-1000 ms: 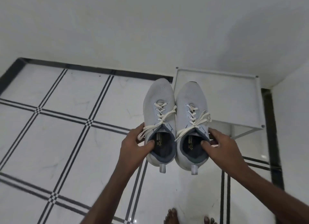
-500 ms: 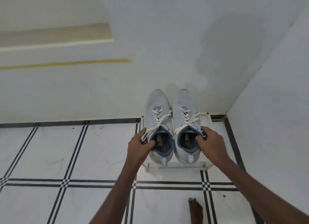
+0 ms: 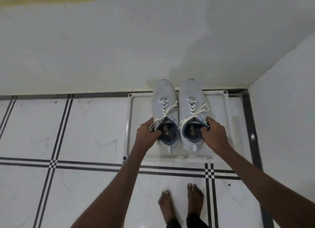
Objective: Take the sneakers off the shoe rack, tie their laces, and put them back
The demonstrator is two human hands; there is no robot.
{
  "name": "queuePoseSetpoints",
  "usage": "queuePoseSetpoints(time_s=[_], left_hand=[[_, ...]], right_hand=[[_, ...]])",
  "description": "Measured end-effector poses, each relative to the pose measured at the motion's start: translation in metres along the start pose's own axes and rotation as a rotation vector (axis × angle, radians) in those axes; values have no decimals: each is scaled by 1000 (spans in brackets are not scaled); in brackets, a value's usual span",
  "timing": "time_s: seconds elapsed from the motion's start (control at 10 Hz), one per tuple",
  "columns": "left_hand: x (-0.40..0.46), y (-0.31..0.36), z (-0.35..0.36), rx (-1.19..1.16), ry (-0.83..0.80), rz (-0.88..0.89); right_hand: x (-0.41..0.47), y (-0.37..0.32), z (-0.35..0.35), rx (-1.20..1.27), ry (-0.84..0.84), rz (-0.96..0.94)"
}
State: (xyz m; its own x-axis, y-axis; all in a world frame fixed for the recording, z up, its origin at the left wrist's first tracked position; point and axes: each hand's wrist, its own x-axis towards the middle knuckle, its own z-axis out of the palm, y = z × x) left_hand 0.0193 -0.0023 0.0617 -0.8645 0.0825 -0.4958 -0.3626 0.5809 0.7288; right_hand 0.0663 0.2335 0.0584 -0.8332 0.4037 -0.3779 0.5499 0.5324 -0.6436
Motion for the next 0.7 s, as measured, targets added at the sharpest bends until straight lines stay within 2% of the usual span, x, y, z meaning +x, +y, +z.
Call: queuePoseSetpoints(time_s=[0.2,0.6,0.7], left_hand=[[23,-40,24,59,-48,-65],[22,-51,23,98,-51,-86],[14,-33,17,111,34,-13]], right_hand=[[6,32,34,-20,-50,71],[2,33,45,-85,-151,109],[2,13,35,-91,-66,91]])
